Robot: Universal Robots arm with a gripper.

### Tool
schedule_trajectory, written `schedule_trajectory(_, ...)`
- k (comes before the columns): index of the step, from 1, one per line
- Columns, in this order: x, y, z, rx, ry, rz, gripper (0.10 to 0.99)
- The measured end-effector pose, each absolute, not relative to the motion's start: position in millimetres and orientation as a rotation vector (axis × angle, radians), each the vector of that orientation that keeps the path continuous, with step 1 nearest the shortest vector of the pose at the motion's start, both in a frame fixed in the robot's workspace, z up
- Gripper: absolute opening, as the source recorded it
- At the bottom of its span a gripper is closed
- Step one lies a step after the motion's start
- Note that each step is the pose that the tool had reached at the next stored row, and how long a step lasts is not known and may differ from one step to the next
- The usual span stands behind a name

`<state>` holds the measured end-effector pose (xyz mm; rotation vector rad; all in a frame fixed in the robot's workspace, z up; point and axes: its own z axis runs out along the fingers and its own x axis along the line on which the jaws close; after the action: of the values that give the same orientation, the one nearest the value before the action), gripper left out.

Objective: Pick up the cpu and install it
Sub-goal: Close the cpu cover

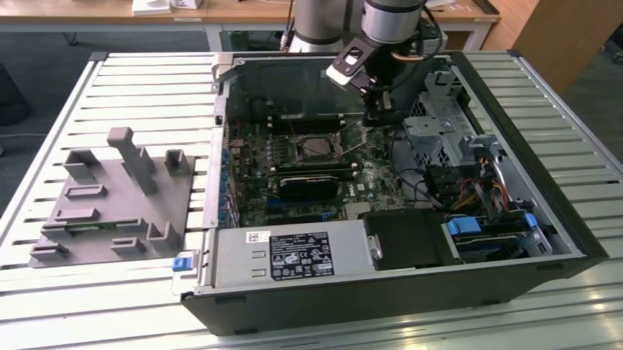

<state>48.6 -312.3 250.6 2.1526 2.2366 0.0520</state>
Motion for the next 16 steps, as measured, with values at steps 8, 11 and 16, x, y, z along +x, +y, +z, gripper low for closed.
schedule_trajectory(8,58.8,-311.3,249.2,2.152,2.236,0.051,0.106)
schedule_trajectory(11,60.3,-311.3,246.3,2.152,2.236,0.050,0.106)
schedule_trajectory(16,60.4,-311.3,237.6,2.154,2.237,0.048,0.106)
